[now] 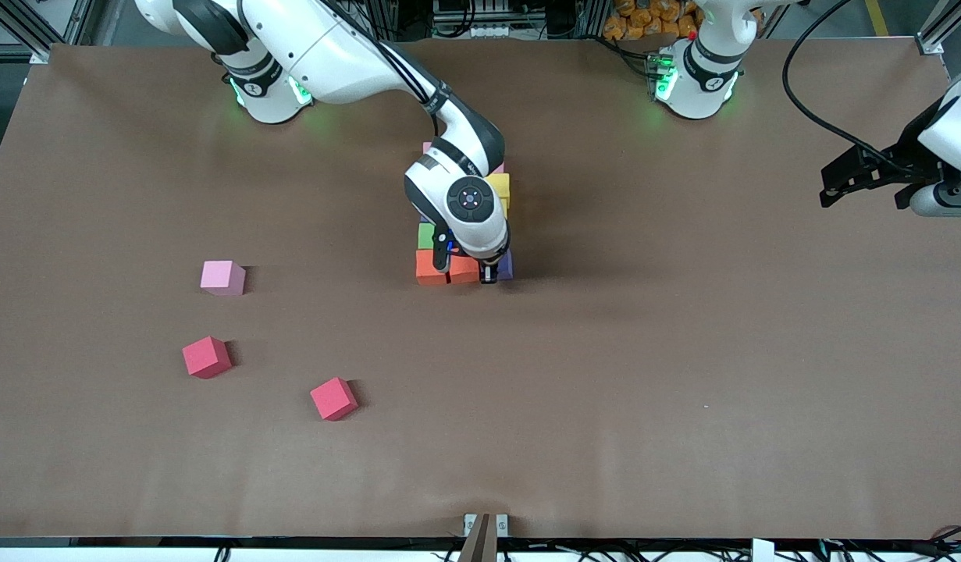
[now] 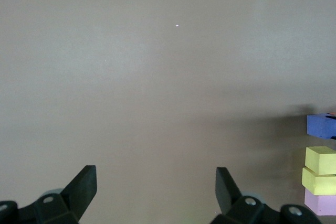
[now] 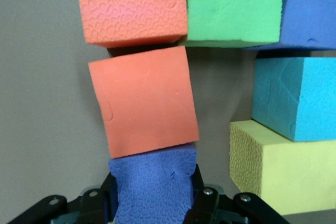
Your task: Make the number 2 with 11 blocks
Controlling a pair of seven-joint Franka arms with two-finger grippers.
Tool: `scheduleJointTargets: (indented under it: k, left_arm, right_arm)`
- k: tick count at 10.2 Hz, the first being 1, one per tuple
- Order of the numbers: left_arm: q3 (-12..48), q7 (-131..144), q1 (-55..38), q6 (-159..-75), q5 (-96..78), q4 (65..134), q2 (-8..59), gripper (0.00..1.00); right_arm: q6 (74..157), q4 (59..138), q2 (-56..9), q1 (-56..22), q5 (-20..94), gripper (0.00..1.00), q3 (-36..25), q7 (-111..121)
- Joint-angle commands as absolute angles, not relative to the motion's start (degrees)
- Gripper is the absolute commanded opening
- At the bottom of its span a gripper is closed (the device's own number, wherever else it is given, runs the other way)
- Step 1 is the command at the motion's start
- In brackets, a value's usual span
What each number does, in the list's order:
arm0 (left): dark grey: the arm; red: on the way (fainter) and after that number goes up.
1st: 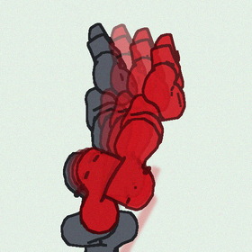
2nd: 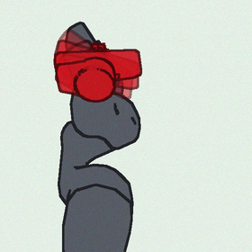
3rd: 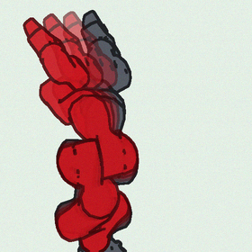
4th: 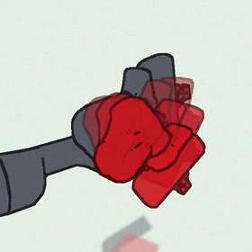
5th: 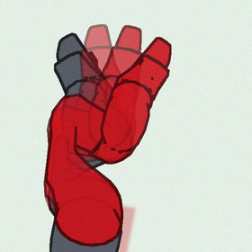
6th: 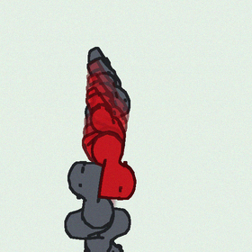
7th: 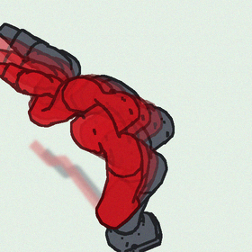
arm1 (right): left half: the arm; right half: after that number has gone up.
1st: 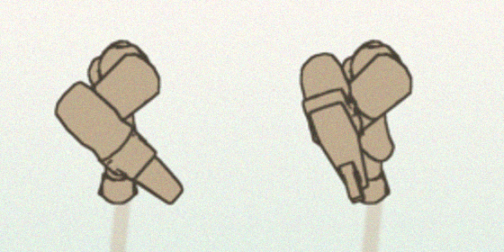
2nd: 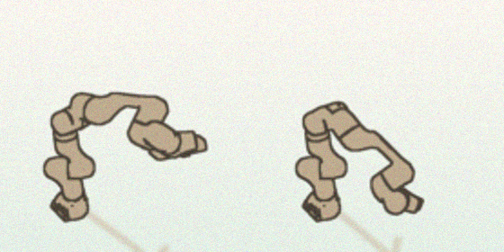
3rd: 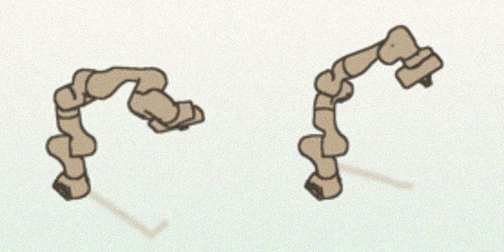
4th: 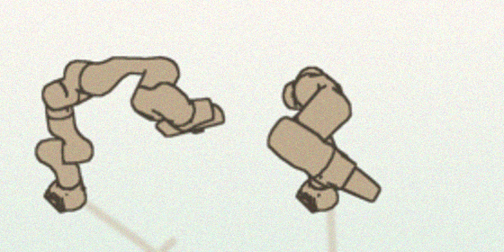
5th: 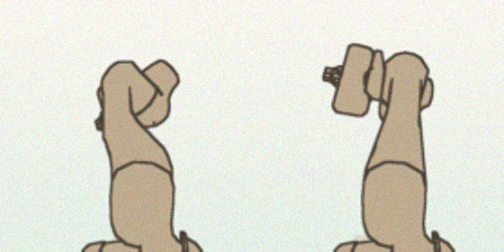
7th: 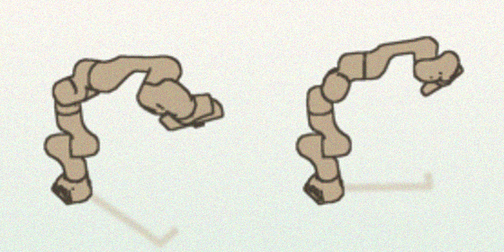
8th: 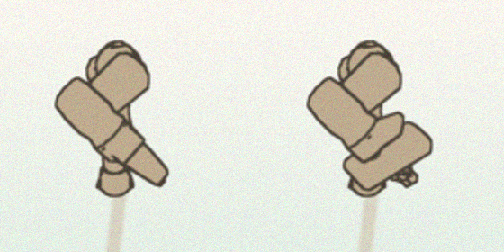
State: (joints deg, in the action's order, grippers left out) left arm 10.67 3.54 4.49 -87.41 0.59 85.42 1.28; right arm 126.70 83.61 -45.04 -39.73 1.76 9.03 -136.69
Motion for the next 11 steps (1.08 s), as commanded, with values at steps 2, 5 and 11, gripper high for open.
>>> scheduleJointTargets:
  k: [2,5,11]
  left_arm:
    - [10.46,4.31,3.96,-86.75,0.17,85.69,0.44,1.00]
    - [10.55,4.22,4.04,-86.66,0.26,85.78,0.70,1.00]
    - [10.72,4.31,3.78,-86.66,0.26,85.78,0.70,1.00]
  right_arm:
    - [125.16,84.64,-44.47,-39.20,-0.79,0.00,9.05,-138.16]
    - [124.98,84.55,-44.47,-39.11,-0.88,0.00,8.53,-138.25]
    - [124.98,84.20,-44.47,-38.94,-0.70,0.22,7.82,-139.13]
